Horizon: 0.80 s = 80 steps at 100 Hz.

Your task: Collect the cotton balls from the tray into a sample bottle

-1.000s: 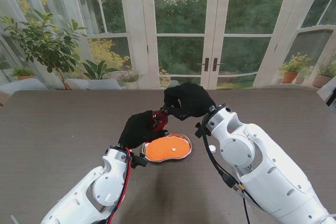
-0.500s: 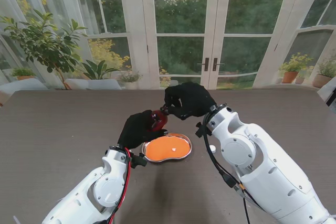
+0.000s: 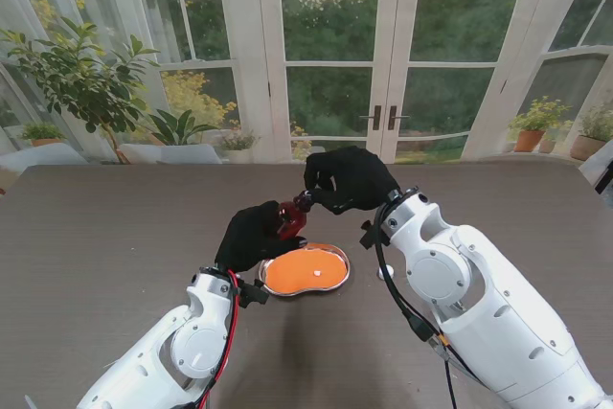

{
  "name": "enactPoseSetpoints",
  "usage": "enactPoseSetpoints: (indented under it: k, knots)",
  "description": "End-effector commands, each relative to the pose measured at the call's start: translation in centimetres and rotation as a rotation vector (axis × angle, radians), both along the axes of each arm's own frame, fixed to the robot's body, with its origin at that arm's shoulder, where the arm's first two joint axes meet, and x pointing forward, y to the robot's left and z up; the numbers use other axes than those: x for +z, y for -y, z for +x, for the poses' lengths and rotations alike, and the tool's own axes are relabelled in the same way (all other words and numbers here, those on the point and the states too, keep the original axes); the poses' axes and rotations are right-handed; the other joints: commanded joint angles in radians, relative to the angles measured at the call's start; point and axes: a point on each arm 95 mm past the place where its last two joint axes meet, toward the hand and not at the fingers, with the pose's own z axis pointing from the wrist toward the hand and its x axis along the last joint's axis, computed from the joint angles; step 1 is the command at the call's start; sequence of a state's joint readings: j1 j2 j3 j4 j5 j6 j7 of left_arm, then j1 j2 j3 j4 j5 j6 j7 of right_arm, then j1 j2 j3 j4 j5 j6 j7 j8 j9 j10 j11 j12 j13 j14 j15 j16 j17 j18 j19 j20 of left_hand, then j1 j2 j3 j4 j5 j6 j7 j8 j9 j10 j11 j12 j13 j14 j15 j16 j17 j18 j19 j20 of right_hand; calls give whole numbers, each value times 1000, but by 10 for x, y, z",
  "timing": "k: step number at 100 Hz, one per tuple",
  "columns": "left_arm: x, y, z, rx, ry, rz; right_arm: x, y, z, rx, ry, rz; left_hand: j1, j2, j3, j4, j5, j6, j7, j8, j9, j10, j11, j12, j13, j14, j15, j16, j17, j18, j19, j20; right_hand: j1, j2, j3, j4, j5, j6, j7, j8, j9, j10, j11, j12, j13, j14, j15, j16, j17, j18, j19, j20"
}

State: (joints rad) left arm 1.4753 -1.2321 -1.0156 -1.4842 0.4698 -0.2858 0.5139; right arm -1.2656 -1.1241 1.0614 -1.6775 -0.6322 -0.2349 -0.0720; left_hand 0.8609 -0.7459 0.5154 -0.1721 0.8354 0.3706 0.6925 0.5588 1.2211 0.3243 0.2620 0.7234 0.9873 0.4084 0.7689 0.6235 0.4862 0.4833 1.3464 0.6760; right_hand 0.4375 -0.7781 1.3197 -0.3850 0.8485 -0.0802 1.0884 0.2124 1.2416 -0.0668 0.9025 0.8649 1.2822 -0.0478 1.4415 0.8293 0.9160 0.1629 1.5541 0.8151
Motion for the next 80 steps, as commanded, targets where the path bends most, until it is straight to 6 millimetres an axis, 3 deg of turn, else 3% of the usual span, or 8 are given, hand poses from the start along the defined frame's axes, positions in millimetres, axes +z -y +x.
enactPoseSetpoints:
  k: [1, 44, 80]
  knots:
    - [3, 5, -1, -15, 1, -6, -1, -2, -2, 7, -11, -5, 192, 178, 340, 24, 176, -322, 174, 20, 63, -159, 1, -6, 33, -36, 0, -5, -1, -57, -22, -18, -25, 25, 39, 35, -31, 12, -19, -32, -5, 13, -4, -5, 36, -14, 21, 1, -2, 7, 54, 18]
    - [5, 3, -1, -5, 7, -13, -1, -3, -2, 9, -14, -4, 194, 181, 332, 23, 173, -316, 173, 18, 62, -151, 2, -5, 35, -31, 3, -3, -1, -54, -17, -22, -22, 37, 30, 35, -23, 13, -21, -29, -1, 18, -7, -10, 36, -6, 15, -2, -6, 9, 54, 19]
    - [10, -5, -2, 1, -5, 9, 5, 3, 7, -88, 8, 14, 198, 186, 323, 24, 171, -313, 171, 19, 60, -149, 4, -4, 30, -28, 3, -2, -6, -55, -17, -23, -102, 109, -22, 65, -39, 28, -108, -2, -33, 36, -55, -63, 36, 15, -42, -26, -21, 17, 40, 17]
